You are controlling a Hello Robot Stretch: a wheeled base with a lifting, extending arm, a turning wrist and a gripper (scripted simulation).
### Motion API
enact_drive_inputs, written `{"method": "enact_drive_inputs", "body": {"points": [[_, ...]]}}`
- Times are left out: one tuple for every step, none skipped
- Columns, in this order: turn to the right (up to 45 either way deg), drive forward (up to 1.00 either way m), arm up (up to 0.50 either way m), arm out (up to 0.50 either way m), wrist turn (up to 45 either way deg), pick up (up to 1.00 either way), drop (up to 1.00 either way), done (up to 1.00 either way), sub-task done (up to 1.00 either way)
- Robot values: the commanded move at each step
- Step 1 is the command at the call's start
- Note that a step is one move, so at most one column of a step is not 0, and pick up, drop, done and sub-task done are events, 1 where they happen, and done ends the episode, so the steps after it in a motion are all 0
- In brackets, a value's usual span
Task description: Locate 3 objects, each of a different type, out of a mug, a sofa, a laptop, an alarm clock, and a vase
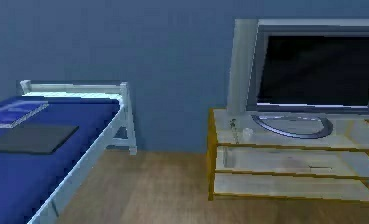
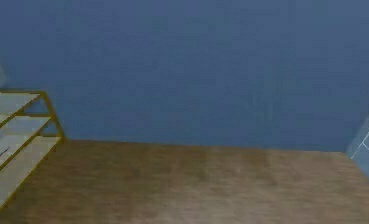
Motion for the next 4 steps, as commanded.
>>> {"method": "enact_drive_inputs", "body": {"points": [[12.0, 0.0, 0.0, 0.0, 0.0, 0.0, 0.0, 0.0, 0.0], [0.0, 0.25, 0.0, 0.0, 0.0, 0.0, 0.0, 0.0, 0.0], [-45.0, 0.0, 0.0, 0.0, 0.0, 0.0, 0.0, 0.0, 0.0], [-15.0, 0.0, 0.0, 0.0, 0.0, 0.0, 0.0, 0.0, 0.0]]}}
